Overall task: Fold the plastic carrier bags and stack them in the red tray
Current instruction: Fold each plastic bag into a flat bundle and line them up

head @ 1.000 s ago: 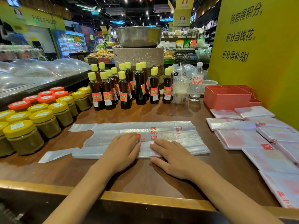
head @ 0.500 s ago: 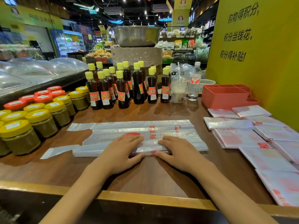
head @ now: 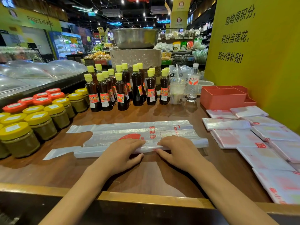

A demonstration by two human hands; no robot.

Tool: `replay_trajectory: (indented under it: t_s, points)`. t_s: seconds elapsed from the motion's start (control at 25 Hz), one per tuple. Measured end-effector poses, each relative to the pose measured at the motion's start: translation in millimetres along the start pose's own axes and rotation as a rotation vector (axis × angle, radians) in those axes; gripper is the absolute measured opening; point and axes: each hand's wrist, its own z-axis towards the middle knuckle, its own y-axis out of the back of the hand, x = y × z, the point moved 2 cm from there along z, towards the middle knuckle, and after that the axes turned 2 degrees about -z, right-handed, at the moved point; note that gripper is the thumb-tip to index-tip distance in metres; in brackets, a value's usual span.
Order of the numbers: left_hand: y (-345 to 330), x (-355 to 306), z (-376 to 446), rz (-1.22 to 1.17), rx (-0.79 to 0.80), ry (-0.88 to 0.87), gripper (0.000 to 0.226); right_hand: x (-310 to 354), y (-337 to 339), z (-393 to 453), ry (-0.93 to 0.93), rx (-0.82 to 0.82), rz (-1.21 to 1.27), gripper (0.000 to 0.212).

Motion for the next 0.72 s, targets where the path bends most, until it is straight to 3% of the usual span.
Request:
replay_trajectory:
  t_s: [0.16,0.32,0.72]
  points:
    - [2.6,2.8,-0.4,0.01,-0.016,0.039,0.048,-1.0,3.6,-2.4,-0.006,-0.062,0.039,0.045]
    - [0.4,3.6,1.1,0.054,0.006,0.057,0.047,8.5,-2.9,-3.1,0.08,0.03,0.019,0.054]
    - [-19.2,21.6,-3.2,0.019,0.328,0.256,0.059,2.8,-24.5,-0.6,-0.04,0.325,0.042,0.07]
